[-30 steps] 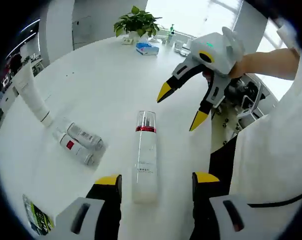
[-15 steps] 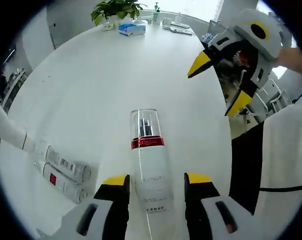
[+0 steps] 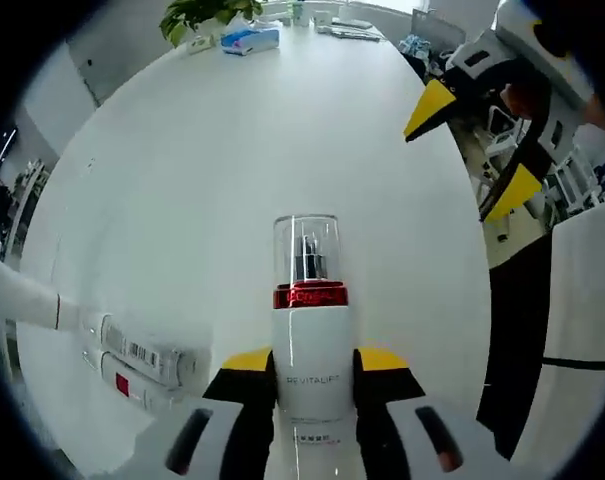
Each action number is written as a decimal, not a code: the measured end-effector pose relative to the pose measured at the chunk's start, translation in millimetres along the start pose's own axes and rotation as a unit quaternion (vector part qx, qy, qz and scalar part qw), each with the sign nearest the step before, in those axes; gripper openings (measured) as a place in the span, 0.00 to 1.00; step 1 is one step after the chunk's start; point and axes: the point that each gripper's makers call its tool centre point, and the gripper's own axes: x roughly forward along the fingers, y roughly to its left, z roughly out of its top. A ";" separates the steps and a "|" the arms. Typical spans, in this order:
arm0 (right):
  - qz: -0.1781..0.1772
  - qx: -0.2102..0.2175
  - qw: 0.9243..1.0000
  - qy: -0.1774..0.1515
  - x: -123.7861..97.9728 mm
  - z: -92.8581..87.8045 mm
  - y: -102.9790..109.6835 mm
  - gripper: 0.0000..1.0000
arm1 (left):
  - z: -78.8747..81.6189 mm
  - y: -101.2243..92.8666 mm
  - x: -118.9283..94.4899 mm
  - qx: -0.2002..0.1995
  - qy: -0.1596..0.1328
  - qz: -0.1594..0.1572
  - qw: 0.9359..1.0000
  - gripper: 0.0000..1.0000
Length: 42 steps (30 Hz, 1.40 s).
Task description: Arrange the skincare products in the storage area until every visible bottle or jar stands upright without overlapping.
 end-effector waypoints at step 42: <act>0.171 0.526 0.829 -0.087 75.1 124.3 30.3 0.61 | -16.6 11.9 -60.9 -0.283 -0.206 -0.029 0.936 0.26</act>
